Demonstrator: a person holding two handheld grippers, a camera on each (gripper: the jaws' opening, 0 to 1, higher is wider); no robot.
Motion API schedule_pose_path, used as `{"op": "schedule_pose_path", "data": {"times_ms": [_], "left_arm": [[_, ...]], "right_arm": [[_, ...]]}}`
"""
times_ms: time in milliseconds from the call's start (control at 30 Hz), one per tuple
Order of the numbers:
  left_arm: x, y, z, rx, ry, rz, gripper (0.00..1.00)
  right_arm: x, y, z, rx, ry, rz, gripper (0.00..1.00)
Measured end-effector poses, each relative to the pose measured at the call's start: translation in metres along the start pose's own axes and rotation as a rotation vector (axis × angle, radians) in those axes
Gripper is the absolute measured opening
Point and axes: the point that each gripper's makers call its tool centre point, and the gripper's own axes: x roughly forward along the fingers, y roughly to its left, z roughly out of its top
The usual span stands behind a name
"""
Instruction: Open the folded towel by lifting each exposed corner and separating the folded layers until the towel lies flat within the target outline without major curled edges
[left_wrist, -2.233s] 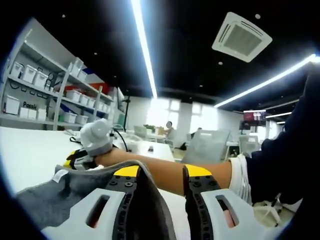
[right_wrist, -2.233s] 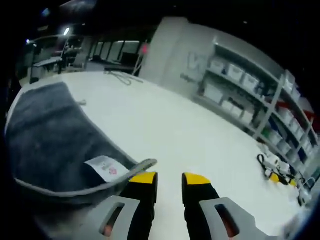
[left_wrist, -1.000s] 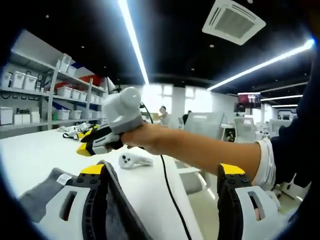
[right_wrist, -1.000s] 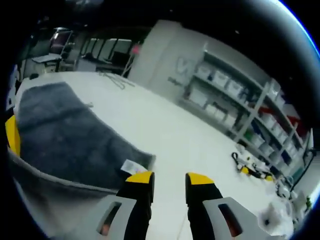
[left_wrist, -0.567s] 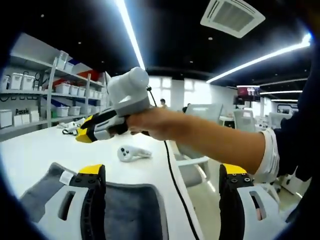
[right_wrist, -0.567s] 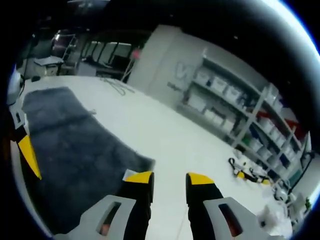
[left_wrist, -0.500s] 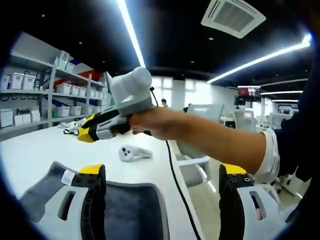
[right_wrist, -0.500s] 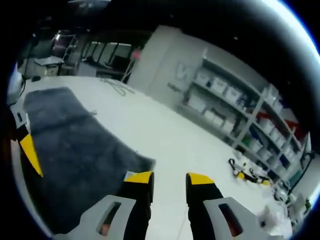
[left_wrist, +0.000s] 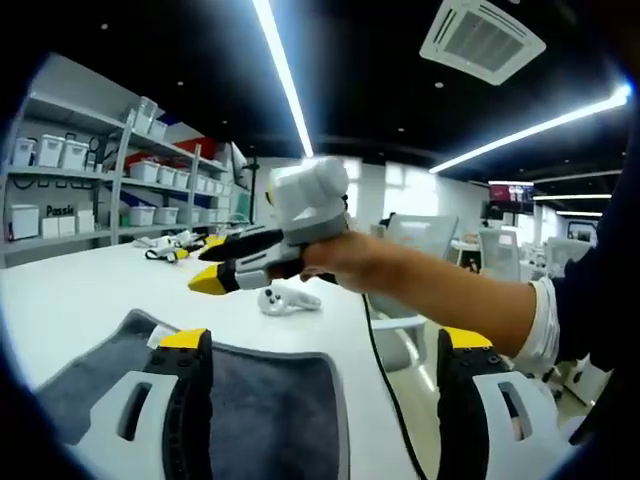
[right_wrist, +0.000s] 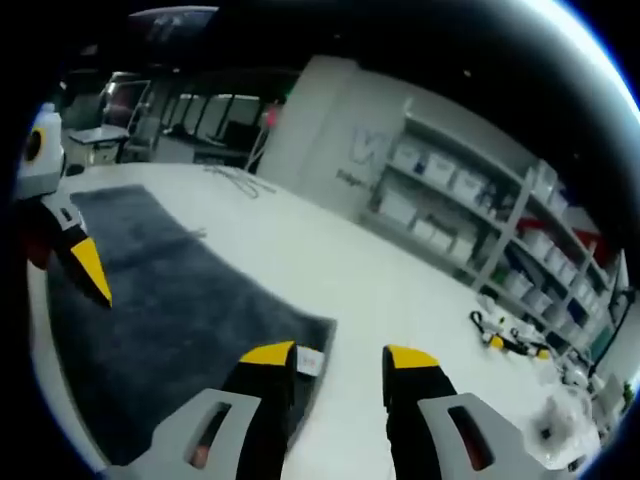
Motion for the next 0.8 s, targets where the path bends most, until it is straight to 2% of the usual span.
{"op": "schedule_pose_path", "data": {"times_ms": [133,233,400,500,700,733,800], "left_arm": [[-0.016,0.008,0.000,-0.034,-0.017,0.023,0.95],[-0.026,0.018,0.000,-0.038,-0.022,0.057,0.95],[-0.041,0.034,-0.005,-0.022,-0.001,0.106,0.95],[-0.053,0.041,-0.010,-0.014,0.016,0.125,0.96],[-0.092,0.064,-0.019,0.015,0.044,0.215,0.95],[-0.098,0.067,-0.020,0.022,0.044,0.233,0.92],[-0.116,0.079,-0.013,0.075,0.001,0.294,0.89]], "right_arm": [[0.007,-0.009,-0.013,0.033,0.025,0.018,0.36],[0.010,-0.015,-0.016,0.063,0.019,0.022,0.39],[0.010,-0.013,-0.010,0.039,-0.014,0.024,0.37],[0.008,-0.010,0.001,0.055,-0.072,0.021,0.36],[0.007,0.005,0.005,0.066,-0.092,0.044,0.36],[0.006,0.009,0.005,0.056,-0.092,0.053,0.36],[0.004,0.012,0.003,0.047,-0.092,0.057,0.36]]}}
